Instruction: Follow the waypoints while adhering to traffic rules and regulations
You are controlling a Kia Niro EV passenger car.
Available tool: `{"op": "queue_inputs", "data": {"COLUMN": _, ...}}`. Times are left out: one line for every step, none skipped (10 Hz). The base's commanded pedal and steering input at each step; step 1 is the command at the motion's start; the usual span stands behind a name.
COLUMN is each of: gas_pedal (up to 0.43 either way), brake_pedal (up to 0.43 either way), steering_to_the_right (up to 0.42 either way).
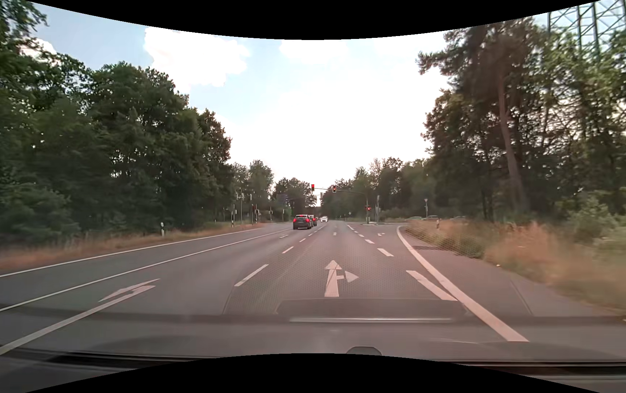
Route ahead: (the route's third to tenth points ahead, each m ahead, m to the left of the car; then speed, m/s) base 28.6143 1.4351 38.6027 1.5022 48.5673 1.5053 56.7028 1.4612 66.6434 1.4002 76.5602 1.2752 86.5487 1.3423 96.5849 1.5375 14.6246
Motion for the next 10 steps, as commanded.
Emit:
{"op": "queue_inputs", "data": {"gas_pedal": 0.0, "brake_pedal": 0.177, "steering_to_the_right": -0.004}}
{"op": "queue_inputs", "data": {"gas_pedal": 0.0, "brake_pedal": 0.189, "steering_to_the_right": -0.004}}
{"op": "queue_inputs", "data": {"gas_pedal": 0.0, "brake_pedal": 0.189, "steering_to_the_right": -0.004}}
{"op": "queue_inputs", "data": {"gas_pedal": 0.0, "brake_pedal": 0.195, "steering_to_the_right": -0.004}}
{"op": "queue_inputs", "data": {"gas_pedal": 0.0, "brake_pedal": 0.201, "steering_to_the_right": -0.004}}
{"op": "queue_inputs", "data": {"gas_pedal": 0.0, "brake_pedal": 0.207, "steering_to_the_right": -0.004}}
{"op": "queue_inputs", "data": {"gas_pedal": 0.0, "brake_pedal": 0.213, "steering_to_the_right": -0.004}}
{"op": "queue_inputs", "data": {"gas_pedal": 0.0, "brake_pedal": 0.226, "steering_to_the_right": -0.004}}
{"op": "queue_inputs", "data": {"gas_pedal": 0.0, "brake_pedal": 0.232, "steering_to_the_right": -0.004}}
{"op": "queue_inputs", "data": {"gas_pedal": 0.0, "brake_pedal": 0.232, "steering_to_the_right": -0.004}}
